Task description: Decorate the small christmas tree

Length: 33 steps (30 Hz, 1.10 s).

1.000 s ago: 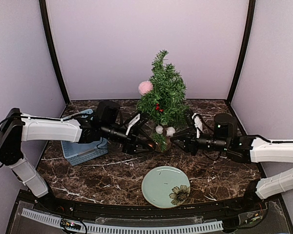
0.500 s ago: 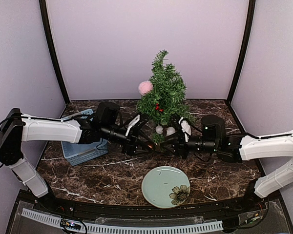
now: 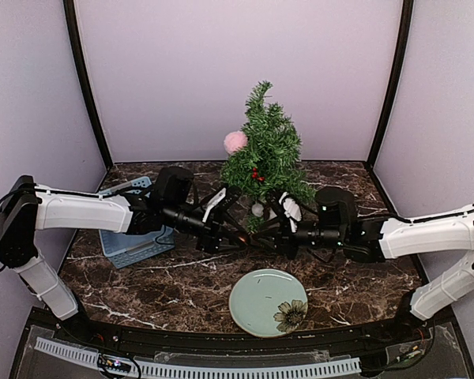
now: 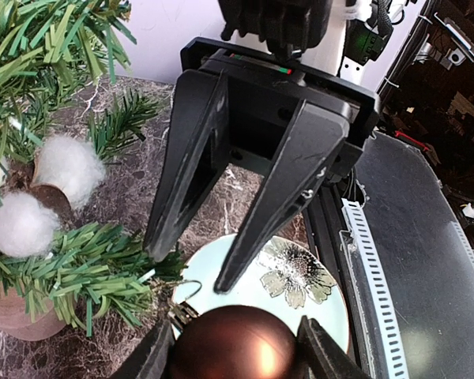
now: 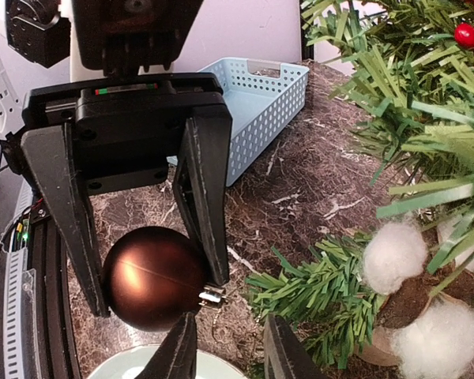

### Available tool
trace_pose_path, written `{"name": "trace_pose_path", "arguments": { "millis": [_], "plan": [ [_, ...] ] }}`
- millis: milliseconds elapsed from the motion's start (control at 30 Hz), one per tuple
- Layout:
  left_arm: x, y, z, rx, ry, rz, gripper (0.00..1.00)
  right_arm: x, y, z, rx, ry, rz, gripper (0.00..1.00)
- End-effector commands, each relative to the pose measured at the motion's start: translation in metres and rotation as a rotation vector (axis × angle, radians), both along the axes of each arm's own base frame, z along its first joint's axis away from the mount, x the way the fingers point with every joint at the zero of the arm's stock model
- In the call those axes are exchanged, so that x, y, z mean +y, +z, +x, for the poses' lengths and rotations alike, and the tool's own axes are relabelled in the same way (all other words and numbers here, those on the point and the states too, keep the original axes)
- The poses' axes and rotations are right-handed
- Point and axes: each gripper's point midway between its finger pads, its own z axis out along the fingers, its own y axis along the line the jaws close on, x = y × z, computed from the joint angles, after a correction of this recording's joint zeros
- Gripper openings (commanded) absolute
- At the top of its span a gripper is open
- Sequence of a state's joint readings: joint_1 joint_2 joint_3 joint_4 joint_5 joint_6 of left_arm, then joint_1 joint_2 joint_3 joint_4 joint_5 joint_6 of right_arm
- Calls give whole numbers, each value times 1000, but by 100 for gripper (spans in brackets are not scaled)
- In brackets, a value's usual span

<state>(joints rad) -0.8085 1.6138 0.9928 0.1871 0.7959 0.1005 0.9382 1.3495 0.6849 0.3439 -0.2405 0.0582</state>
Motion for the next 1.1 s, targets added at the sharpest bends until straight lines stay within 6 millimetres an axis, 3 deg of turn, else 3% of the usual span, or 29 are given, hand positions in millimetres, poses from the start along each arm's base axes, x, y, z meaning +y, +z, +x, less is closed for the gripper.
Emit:
{"name": "trace_pose_path", "arguments": {
  "millis": [0,300,633,1067],
  "plan": [
    [3,16,-2,-26,-9,-42,25,9,14,2,-43,11,28,30],
    [3,17,-1,-31,-8,-46,25,11,10,4,-65,9,1,28],
    [3,18,0,-26,-7,-47,25,10,15,5,-85,-12,1,0],
    [9,11,-7,5,-23,-15,25,15,12,-9,-77,60,0,0]
  ]
}}
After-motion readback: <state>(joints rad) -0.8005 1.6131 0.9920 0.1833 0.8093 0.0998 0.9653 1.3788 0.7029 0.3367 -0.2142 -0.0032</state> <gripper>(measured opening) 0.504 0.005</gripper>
